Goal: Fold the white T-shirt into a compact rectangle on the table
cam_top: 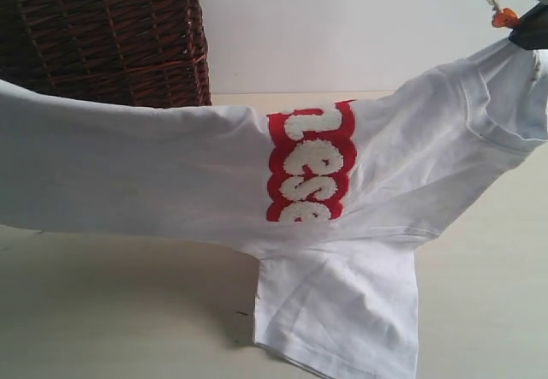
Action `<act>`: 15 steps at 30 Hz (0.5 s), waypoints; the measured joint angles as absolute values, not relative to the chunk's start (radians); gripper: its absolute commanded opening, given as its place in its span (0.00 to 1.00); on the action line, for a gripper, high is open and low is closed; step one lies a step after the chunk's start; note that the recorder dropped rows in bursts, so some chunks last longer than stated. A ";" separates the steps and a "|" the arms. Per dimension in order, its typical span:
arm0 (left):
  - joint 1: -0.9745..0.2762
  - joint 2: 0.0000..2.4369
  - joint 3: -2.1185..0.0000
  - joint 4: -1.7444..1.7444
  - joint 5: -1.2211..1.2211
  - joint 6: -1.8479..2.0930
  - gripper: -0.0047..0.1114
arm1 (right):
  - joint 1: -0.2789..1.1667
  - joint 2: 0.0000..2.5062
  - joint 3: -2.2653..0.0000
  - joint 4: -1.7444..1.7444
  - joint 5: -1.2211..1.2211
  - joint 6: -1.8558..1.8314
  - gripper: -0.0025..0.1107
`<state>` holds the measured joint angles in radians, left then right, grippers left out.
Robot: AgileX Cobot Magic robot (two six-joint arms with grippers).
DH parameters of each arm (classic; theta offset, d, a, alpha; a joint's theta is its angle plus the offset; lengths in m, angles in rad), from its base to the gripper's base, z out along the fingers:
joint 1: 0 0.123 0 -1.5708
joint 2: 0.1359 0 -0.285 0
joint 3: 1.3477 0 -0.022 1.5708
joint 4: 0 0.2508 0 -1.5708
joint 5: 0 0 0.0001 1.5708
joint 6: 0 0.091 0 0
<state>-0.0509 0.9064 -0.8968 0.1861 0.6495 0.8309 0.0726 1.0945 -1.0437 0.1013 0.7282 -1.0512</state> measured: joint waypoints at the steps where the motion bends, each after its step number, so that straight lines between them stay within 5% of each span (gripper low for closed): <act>1: -0.051 0.892 -0.897 0.179 0.652 0.826 0.04 | 0.073 1.078 -1.044 0.101 0.737 -1.043 0.02; 15: -0.051 0.660 -0.916 0.018 0.799 0.822 0.04 | 0.073 0.831 -1.044 0.113 0.901 -0.936 0.02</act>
